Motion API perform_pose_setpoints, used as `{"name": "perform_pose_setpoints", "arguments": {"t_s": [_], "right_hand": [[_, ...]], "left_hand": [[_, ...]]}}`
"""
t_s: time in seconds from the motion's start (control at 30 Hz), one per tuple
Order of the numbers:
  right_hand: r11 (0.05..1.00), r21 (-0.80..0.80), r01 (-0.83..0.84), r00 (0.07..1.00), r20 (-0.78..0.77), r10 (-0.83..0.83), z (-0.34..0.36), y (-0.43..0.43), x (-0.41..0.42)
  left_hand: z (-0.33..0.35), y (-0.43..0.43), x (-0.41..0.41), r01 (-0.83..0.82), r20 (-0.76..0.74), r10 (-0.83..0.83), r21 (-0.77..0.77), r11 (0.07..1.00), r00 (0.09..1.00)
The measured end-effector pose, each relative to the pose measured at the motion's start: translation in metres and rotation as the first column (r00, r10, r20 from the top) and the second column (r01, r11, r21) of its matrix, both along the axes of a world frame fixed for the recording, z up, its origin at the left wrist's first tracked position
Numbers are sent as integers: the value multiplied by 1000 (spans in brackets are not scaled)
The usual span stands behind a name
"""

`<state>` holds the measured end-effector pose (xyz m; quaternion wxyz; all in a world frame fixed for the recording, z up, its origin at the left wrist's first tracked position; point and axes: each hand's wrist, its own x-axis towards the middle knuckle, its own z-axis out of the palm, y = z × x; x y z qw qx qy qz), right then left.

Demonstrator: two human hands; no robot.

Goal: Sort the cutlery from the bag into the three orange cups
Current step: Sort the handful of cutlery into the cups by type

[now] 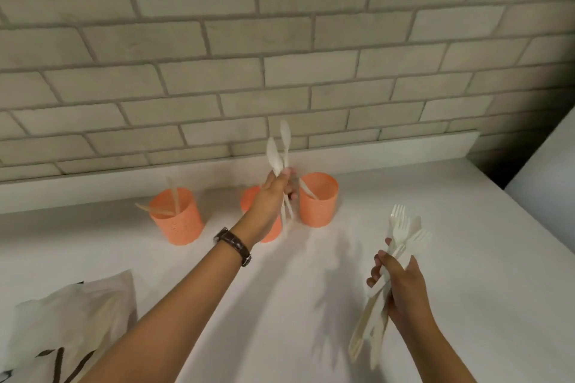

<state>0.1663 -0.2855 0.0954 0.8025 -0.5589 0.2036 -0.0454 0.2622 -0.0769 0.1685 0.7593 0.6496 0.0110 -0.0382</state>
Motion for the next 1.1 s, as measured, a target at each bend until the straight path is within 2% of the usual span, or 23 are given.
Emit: {"name": "perform_pose_setpoints", "arguments": {"t_s": [0.1, 0.17, 0.27, 0.37, 0.57, 0.63, 0.73, 0.83, 0.9, 0.97, 1.03, 1.1], "right_hand": [[1000, 18, 25, 1000, 6, -25, 2, -10, 0], [999, 24, 44, 999, 12, -45, 2, -16, 2], [997, 30, 74, 997, 13, -74, 0, -24, 6], [995, 25, 95, 995, 21, -96, -3, -30, 9], [995, 30, 97, 995, 26, -97, -8, -33, 14], [996, 34, 86, 996, 25, -87, -8, -31, 16], [997, 35, 73, 997, 25, -73, -7, -28, 19], [997, 34, 63, 998, 26, -64, -4, -25, 21], [998, 39, 58, 998, 30, -59, -3, -23, 22], [997, 48, 58, 998, 31, -59, -2, -22, 22], [997, 55, 55, 998, 28, -57, -2, -22, 24], [996, 68, 50, 998, 30, -52, 0, -20, 25]], "left_hand": [[11, -31, 30, 10, -10, -11, -145, 989, 1000], [14, -48, 51, -38, 6, 39, -137, 990, 999], [7, -68, 80, -101, 90, 96, 53, 993, 991], [-11, -76, 96, -97, 129, 59, 311, 945, 990], [-37, -76, 101, -74, 77, 38, 552, 831, 996], [-39, -75, 100, -89, 74, 59, 515, 853, 995], [-36, -75, 102, -121, 19, 122, 333, 935, 992], [-30, -76, 109, -181, 26, 180, 236, 955, 983], [-30, -78, 112, -167, 57, 158, 260, 951, 986], [-36, -79, 112, -112, 70, 93, 355, 928, 993], [-45, -80, 110, -50, 12, 50, 441, 896, 999], [-50, -78, 107, -21, -58, 51, 424, 905, 997]]}}
